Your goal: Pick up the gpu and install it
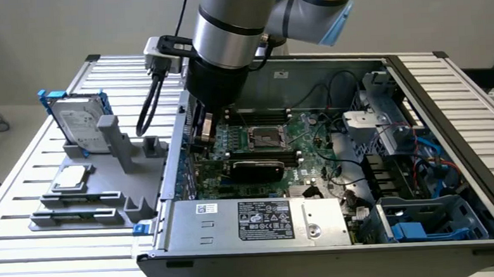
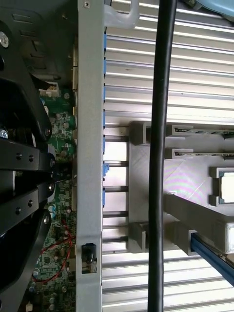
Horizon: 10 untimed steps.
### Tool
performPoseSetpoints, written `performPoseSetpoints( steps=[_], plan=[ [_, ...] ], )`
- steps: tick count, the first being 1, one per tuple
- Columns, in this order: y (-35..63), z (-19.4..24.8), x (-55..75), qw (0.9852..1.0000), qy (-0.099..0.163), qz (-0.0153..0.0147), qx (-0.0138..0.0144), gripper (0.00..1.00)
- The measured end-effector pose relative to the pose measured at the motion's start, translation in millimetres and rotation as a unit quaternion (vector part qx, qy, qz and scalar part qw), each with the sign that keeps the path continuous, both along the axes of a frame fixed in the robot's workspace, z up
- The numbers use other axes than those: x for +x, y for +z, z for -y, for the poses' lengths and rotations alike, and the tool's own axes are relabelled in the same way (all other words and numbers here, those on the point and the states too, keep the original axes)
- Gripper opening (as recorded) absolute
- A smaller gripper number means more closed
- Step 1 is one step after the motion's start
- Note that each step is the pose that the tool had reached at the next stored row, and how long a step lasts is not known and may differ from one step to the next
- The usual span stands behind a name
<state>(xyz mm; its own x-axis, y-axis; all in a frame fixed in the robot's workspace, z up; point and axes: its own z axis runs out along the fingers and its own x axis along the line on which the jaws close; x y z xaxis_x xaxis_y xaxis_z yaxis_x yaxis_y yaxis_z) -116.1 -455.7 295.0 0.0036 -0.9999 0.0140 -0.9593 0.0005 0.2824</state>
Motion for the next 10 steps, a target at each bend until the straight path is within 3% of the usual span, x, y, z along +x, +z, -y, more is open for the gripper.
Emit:
performPoseSetpoints(
  steps=[10],
  plan=[
    [-1.1,-0.7,-0.1,1.0,-0.001,-0.0003,-0.0005,0.11]
  ],
)
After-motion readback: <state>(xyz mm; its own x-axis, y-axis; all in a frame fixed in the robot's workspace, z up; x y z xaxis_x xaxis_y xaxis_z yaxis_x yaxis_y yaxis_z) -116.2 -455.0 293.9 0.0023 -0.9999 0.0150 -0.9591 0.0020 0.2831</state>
